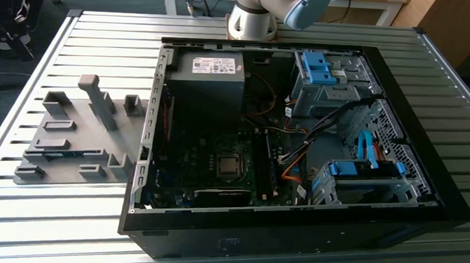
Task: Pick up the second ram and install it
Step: 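Pick up the second ram and move it above second insertion slot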
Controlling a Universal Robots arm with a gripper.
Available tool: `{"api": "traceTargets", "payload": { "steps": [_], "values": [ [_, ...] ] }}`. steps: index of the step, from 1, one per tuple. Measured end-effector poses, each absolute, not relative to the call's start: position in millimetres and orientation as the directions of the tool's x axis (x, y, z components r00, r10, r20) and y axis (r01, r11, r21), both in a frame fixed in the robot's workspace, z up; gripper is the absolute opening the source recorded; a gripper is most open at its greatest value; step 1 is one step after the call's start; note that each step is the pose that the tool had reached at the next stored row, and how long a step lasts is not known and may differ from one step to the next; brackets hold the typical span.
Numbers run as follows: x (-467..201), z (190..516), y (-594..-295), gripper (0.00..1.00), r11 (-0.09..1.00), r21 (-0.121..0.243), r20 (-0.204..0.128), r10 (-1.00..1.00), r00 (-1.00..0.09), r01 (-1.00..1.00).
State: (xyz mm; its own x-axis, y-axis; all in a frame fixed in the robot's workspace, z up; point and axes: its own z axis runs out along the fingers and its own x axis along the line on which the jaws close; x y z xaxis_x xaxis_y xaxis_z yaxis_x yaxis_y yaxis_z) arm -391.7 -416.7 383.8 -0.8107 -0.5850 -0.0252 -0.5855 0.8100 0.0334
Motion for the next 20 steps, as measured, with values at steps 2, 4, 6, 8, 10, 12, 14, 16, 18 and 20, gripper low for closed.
{"api": "traceTargets", "payload": {
  "steps": [2, 4, 6, 8, 10, 12, 14, 16, 18, 20],
  "values": [
    [-391.6, 383.7, -416.7, 0.11, 0.807, 0.033, -0.025, -0.589, -0.808, -0.589],
    [-391.7, 383.8, -416.7, 0.11, 0.804, 0.033, -0.025, -0.593, -0.805, -0.593],
    [-391.7, 383.8, -416.7, 0.11, 0.802, 0.033, -0.025, -0.596, -0.802, -0.597],
    [-391.7, 383.8, -416.8, 0.11, 0.799, 0.033, -0.025, -0.600, -0.800, -0.601],
    [-391.7, 383.8, -416.8, 0.11, 0.796, 0.033, -0.025, -0.604, -0.797, -0.605],
    [-391.7, 383.8, -416.8, 0.11, 0.793, 0.033, -0.025, -0.608, -0.793, -0.609],
    [-391.7, 383.8, -416.8, 0.11, 0.790, 0.033, -0.025, -0.612, -0.790, -0.613],
    [-391.7, 383.8, -416.8, 0.11, 0.786, 0.033, -0.025, -0.616, -0.787, -0.617],
    [-391.7, 383.8, -416.8, 0.11, 0.783, 0.033, -0.025, -0.621, -0.784, -0.621],
    [-391.7, 383.7, -416.8, 0.11, 0.780, 0.033, -0.025, -0.625, -0.780, -0.625]
  ]
}}
